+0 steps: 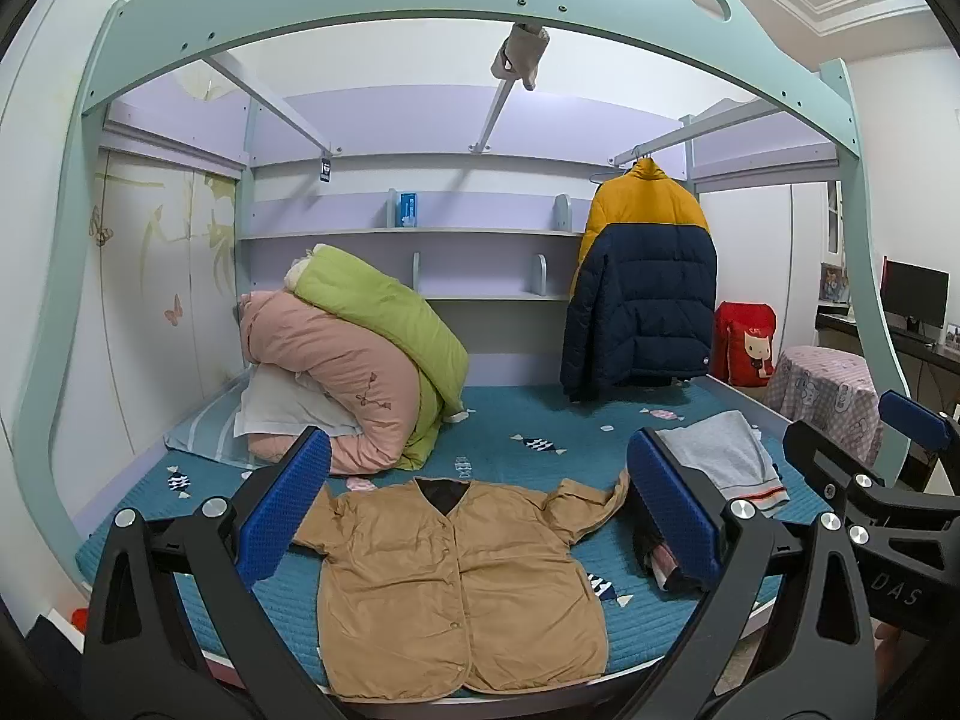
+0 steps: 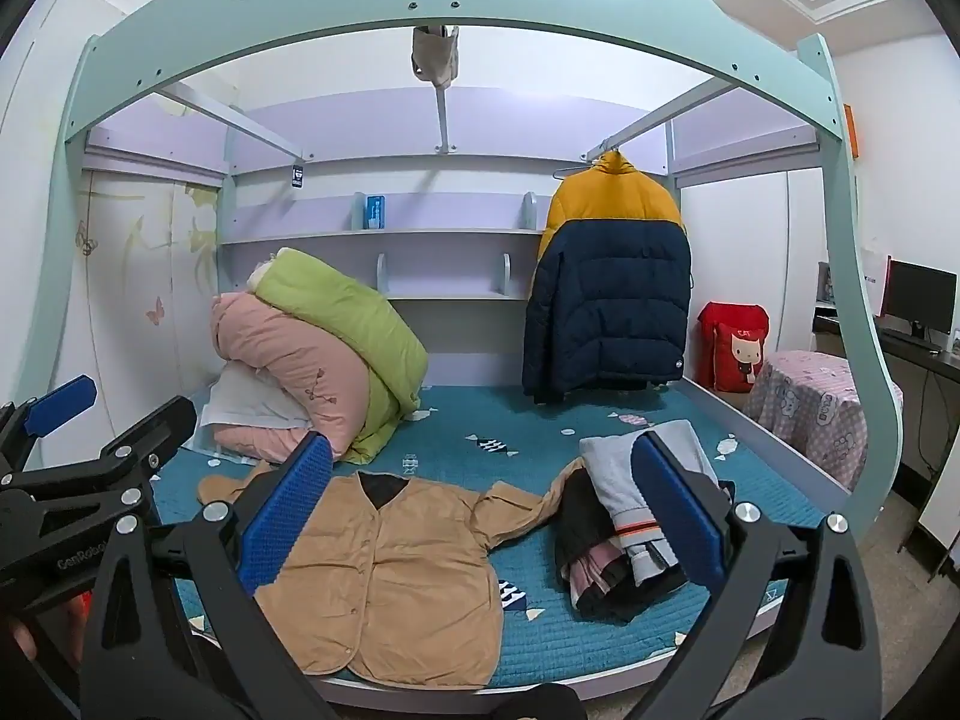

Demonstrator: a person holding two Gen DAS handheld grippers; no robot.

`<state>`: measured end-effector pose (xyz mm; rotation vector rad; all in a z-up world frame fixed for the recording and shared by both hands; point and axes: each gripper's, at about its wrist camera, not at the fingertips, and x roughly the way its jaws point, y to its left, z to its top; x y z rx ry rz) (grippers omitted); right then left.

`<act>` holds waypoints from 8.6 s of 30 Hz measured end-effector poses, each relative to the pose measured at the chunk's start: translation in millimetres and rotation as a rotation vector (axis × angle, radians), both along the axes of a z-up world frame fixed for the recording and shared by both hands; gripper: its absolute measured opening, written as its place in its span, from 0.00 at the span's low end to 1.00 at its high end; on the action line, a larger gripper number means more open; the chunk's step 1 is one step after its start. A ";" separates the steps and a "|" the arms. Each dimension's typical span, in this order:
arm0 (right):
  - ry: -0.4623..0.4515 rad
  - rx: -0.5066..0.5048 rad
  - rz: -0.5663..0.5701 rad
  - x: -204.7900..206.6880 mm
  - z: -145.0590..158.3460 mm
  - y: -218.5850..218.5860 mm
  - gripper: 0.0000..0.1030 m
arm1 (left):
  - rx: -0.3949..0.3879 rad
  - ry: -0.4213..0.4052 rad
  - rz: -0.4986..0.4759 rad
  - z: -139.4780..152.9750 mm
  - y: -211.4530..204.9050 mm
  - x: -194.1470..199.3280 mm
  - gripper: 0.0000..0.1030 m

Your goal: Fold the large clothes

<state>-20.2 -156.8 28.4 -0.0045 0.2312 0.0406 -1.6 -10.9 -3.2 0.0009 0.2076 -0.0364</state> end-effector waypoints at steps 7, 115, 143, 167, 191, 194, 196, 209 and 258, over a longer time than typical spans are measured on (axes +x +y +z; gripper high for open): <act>-0.002 -0.002 -0.002 -0.5 0.0 -0.8 0.93 | 0.003 -0.006 0.001 1.0 -1.3 -1.3 0.95; 0.098 0.020 -0.001 64.7 -36.3 0.0 0.93 | 0.012 0.093 0.007 -34.1 1.3 78.6 0.96; 0.737 0.005 0.269 368.5 -291.7 194.9 0.93 | -0.218 0.770 0.272 -322.1 302.5 360.4 0.96; 0.702 -0.090 0.329 496.9 -391.5 324.5 0.93 | -0.860 0.885 0.538 -462.8 552.4 480.3 0.95; 0.788 0.063 0.393 497.1 -395.0 331.6 0.78 | -0.808 0.454 0.448 -381.8 563.9 414.5 0.06; 0.802 0.052 0.452 494.5 -395.8 346.4 0.45 | -0.793 0.404 0.431 -355.5 564.7 383.8 0.06; 0.834 0.079 0.521 492.9 -398.9 358.0 0.30 | -0.783 0.365 0.394 -339.4 556.0 371.8 0.06; 0.978 0.147 0.628 492.0 -421.8 440.5 0.26 | -0.625 0.223 0.302 -259.0 511.7 349.0 0.06; 0.660 0.167 -0.135 499.5 -333.1 -100.4 0.41 | -0.222 0.818 -0.123 -441.1 72.6 552.6 0.58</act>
